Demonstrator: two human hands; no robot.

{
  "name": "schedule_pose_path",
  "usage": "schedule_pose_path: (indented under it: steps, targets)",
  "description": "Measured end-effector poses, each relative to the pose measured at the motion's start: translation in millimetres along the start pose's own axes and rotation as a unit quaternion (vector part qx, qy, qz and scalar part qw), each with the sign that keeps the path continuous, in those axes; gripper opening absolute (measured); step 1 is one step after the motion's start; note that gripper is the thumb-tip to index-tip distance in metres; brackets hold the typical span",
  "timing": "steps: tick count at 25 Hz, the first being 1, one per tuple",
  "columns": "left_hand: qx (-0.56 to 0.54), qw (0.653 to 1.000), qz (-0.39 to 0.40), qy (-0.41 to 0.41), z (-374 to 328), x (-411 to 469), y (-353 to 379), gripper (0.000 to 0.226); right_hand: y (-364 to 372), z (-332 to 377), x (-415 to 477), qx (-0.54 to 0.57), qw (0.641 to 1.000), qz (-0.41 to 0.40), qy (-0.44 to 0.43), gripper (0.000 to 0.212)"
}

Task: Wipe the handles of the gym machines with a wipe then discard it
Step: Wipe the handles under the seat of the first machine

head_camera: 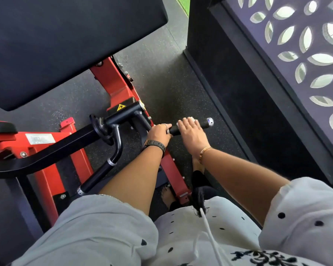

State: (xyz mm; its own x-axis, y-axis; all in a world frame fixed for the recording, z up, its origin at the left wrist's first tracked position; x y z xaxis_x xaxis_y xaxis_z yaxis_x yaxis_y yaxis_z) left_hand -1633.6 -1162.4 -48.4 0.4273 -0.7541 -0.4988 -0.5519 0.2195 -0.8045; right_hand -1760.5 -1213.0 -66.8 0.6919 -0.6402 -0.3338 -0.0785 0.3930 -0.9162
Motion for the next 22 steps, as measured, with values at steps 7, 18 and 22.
schedule_pose_path:
  steps: [7,18,22]
  targets:
    - [0.025,1.0,0.01,0.007,-3,3,-1,0.044,-3,-52,-30,-0.025,0.995,-0.008,-0.096,0.066]
    - [0.221,0.963,0.072,0.138,-10,9,25,0.065,17,-60,-42,0.043,0.997,-0.043,-0.044,0.065]
    - [0.239,0.956,0.058,0.161,-1,1,30,0.072,11,-48,-16,0.085,0.994,-0.063,0.04,0.063]
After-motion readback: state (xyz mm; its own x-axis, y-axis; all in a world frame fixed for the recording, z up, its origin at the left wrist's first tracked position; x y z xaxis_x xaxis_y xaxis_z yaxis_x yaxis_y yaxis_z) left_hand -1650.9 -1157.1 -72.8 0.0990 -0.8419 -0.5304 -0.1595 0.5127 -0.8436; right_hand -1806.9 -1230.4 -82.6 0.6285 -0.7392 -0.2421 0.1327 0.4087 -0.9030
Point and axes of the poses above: each hand's wrist, its own x-axis towards the middle knuckle, its own y-axis out of the palm, z = x × y, the point moved 1 cm from there along x, towards the middle knuckle, and after that the axes turned 2 degrees about x, right-handed, at the moved point
